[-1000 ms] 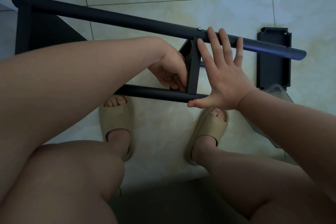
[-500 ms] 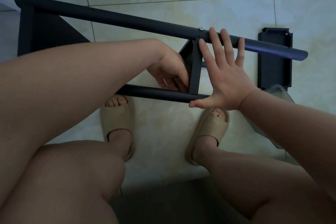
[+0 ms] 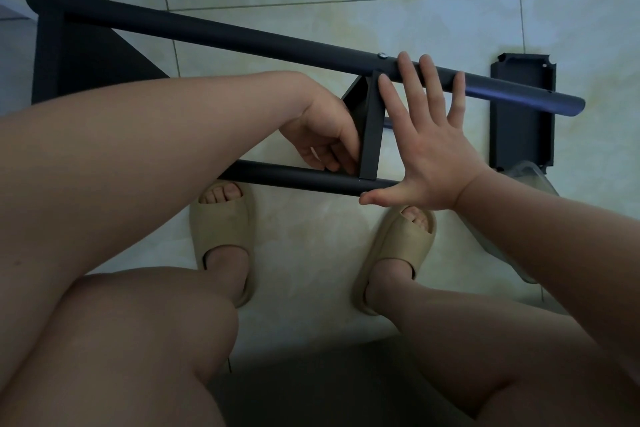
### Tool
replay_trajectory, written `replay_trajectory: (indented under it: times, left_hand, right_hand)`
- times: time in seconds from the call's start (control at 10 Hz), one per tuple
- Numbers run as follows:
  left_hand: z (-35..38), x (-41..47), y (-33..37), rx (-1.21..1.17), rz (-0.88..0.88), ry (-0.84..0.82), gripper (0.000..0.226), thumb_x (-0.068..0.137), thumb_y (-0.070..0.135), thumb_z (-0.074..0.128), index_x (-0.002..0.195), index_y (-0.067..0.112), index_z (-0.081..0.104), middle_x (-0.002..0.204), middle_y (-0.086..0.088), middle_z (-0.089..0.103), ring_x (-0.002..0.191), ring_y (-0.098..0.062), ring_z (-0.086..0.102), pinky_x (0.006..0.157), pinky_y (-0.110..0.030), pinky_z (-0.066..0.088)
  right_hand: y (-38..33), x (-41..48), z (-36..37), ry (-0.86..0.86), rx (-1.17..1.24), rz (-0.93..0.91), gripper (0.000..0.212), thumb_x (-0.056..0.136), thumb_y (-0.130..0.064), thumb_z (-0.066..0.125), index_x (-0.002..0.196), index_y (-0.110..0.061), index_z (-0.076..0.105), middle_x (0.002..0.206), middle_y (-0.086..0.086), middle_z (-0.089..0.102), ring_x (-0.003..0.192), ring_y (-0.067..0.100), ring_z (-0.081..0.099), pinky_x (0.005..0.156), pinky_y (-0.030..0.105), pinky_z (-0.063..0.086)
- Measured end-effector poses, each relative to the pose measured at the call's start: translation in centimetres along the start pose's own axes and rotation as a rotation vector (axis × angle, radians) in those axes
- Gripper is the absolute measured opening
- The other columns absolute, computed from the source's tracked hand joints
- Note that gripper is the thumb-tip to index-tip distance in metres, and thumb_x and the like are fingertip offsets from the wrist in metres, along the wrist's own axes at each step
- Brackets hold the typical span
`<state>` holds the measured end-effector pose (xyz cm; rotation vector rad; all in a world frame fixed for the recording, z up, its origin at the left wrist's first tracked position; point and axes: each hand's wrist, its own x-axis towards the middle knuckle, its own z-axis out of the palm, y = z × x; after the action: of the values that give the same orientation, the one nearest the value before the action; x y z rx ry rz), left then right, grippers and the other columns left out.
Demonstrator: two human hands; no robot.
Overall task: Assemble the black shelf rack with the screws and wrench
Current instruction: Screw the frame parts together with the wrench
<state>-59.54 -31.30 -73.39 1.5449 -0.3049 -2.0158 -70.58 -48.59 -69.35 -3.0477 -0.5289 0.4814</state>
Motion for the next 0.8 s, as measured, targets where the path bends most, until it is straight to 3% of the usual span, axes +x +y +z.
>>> replay_trajectory:
  times: [0.3, 0.5, 0.7, 0.8]
  left_hand:
    - [0.20, 0.28, 0.19, 0.009, 0.009, 0.018, 0.012, 0.091, 0.008, 0.065, 0.101, 0.014, 0.070, 0.085, 0.002, 0.069, 0.075, -0.011, 0.058, 0.075, -0.026, 0.047]
    - [0.08, -0.17, -0.07, -0.038, -0.003, -0.067, 0.022, 0.090, 0.016, 0.064, 0.111, 0.015, 0.070, 0.104, -0.001, 0.072, 0.091, -0.016, 0.065, 0.095, -0.035, 0.046]
    - [0.34, 0.30, -0.07, -0.028, -0.009, -0.026, 0.012, 0.092, 0.013, 0.064, 0.101, 0.014, 0.070, 0.088, 0.001, 0.072, 0.076, -0.012, 0.065, 0.082, -0.029, 0.049]
    - [0.27, 0.48, 0.01, -0.034, -0.001, 0.005, 0.014, 0.092, 0.008, 0.063, 0.106, 0.011, 0.066, 0.085, 0.000, 0.067, 0.075, -0.012, 0.059, 0.078, -0.028, 0.048]
  right_hand:
    - [0.00, 0.02, 0.03, 0.004, 0.006, -0.005, 0.140, 0.064, -0.104, 0.032, 0.162, -0.008, 0.002, 0.168, 0.023, -0.004, 0.154, 0.047, -0.007, 0.116, 0.074, -0.006]
    - [0.01, 0.01, 0.03, 0.001, 0.008, -0.003, 0.140, 0.064, -0.104, 0.032, 0.162, -0.009, 0.002, 0.168, 0.023, -0.004, 0.154, 0.047, -0.007, 0.116, 0.073, -0.006]
    - [-0.01, 0.01, 0.06, 0.008, 0.008, -0.006, 0.140, 0.064, -0.104, 0.032, 0.162, -0.008, 0.002, 0.168, 0.023, -0.003, 0.153, 0.047, -0.006, 0.116, 0.073, -0.006]
    - [0.01, 0.01, 0.06, 0.009, 0.010, -0.008, 0.140, 0.064, -0.104, 0.032, 0.162, -0.008, 0.002, 0.168, 0.023, -0.004, 0.153, 0.047, -0.007, 0.116, 0.073, -0.007]
